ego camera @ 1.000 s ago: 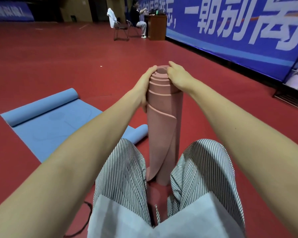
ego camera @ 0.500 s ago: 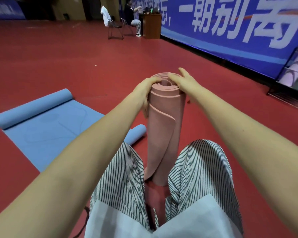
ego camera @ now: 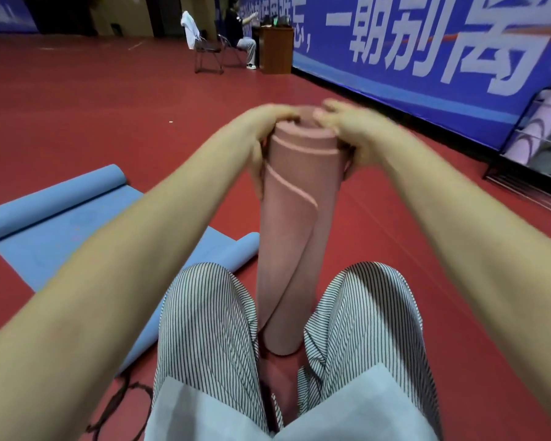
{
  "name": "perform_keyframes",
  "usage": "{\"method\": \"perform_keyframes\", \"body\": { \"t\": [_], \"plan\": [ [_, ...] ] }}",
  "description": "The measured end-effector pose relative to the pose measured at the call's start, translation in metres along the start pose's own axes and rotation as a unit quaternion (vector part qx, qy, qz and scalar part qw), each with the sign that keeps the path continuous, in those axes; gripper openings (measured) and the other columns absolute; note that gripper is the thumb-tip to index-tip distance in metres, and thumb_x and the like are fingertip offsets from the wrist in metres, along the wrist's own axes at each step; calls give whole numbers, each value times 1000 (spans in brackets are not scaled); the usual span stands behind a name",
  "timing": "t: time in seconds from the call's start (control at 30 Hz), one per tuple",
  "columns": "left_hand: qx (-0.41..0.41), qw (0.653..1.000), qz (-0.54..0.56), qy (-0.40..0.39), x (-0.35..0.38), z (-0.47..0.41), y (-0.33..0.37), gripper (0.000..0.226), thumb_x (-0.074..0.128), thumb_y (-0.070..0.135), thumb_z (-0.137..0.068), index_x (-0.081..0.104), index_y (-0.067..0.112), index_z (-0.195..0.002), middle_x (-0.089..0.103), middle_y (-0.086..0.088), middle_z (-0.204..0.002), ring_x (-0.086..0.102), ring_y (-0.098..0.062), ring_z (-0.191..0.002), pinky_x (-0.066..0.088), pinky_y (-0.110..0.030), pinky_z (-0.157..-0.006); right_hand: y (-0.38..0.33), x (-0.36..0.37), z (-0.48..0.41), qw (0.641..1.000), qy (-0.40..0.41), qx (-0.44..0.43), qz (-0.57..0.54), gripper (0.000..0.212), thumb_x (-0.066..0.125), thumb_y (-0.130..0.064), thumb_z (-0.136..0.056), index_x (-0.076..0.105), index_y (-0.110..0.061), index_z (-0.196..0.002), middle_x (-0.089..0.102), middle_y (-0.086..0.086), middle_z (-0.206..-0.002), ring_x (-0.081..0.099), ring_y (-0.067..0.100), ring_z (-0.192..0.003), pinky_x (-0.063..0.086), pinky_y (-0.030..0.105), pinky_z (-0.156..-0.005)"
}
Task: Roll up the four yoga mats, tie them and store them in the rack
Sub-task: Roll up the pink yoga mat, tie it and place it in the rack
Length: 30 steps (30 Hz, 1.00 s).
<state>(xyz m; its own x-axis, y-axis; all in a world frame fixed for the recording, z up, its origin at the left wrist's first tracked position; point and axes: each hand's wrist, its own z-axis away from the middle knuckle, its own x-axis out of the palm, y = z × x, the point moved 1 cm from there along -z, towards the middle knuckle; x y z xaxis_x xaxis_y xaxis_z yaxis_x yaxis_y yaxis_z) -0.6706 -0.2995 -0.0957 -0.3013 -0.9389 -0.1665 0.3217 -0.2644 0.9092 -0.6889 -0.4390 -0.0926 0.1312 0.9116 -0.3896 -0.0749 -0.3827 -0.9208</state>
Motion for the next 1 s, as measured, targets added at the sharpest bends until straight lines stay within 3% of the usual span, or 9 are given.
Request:
{"method": "perform_keyframes", "body": {
  "t": [0.1,0.17,0.27,0.4,0.53,0.6,0.77,0.9,1.0],
  "plan": [
    [-40,998,39,-7,10,-16,-48,35,58,49,-86,64,18,-101,65,-19,-101,53,-39,-102,37,-67,-90,53,26,4,998,24,-34,42,62,54,-31,-95,28,-14,-149,28,3,-154,33,20,-138,33,32,-105],
    [-60,996,63,-5,10,-23,-50,36,58,47,-86,64,18,-107,61,-21,-111,49,-44,-110,22,-78,-94,51,30,-4,996,20,-47,79,66,55,-33,-94,26,-11,-149,24,5,-156,28,18,-141,25,27,-112],
    [-65,995,76,10,3,-26,-45,29,57,44,-88,64,17,-99,57,-21,-122,45,-46,-117,8,-79,-97,39,33,-11,995,-15,-14,95,74,56,-38,-92,18,-15,-151,20,2,-157,27,20,-141,28,32,-108],
    [-60,994,87,11,-5,-21,-40,23,56,37,-89,61,16,-82,61,-16,-91,49,-40,-102,13,-74,-95,36,48,-8,996,10,-17,86,77,58,-36,-91,18,-12,-151,24,4,-155,34,21,-137,37,33,-103],
    [-14,998,57,-23,-20,-1,-7,25,55,34,-89,61,15,-74,64,-12,-79,56,-36,-90,23,-74,-90,-11,27,2,995,42,-27,91,79,65,-41,-84,26,-9,-145,46,8,-133,51,24,-105,44,33,-64],
    [9,999,29,-36,-21,8,1,30,57,34,-89,65,15,-68,67,-10,-71,58,-36,-95,27,-75,-88,-14,18,-1,983,58,-35,168,79,55,-49,-89,22,-6,-146,44,10,-134,49,29,-115,44,39,-78],
    [-23,999,-34,-27,9,2,-46,26,52,42,-91,64,31,-111,63,-3,-107,51,-35,-105,20,-72,-98,28,37,11,924,45,-37,378,58,23,-48,-100,34,-8,-140,42,19,-143,40,36,-130,32,41,-102],
    [-58,997,-44,-26,7,6,-40,25,54,48,-90,63,28,-104,56,-14,-121,46,-41,-111,21,-75,-92,31,36,-1,934,-9,-58,353,53,24,-44,-101,49,-9,-132,47,14,-141,44,31,-128,33,35,-100],
    [-55,997,-44,-21,-4,4,-45,27,57,50,-87,61,36,-109,48,-13,-135,41,-49,-120,18,-82,-91,32,32,-8,938,-20,-102,332,45,36,-41,-100,60,-8,-120,59,14,-126,53,26,-107,36,29,-81]
  ]
}}
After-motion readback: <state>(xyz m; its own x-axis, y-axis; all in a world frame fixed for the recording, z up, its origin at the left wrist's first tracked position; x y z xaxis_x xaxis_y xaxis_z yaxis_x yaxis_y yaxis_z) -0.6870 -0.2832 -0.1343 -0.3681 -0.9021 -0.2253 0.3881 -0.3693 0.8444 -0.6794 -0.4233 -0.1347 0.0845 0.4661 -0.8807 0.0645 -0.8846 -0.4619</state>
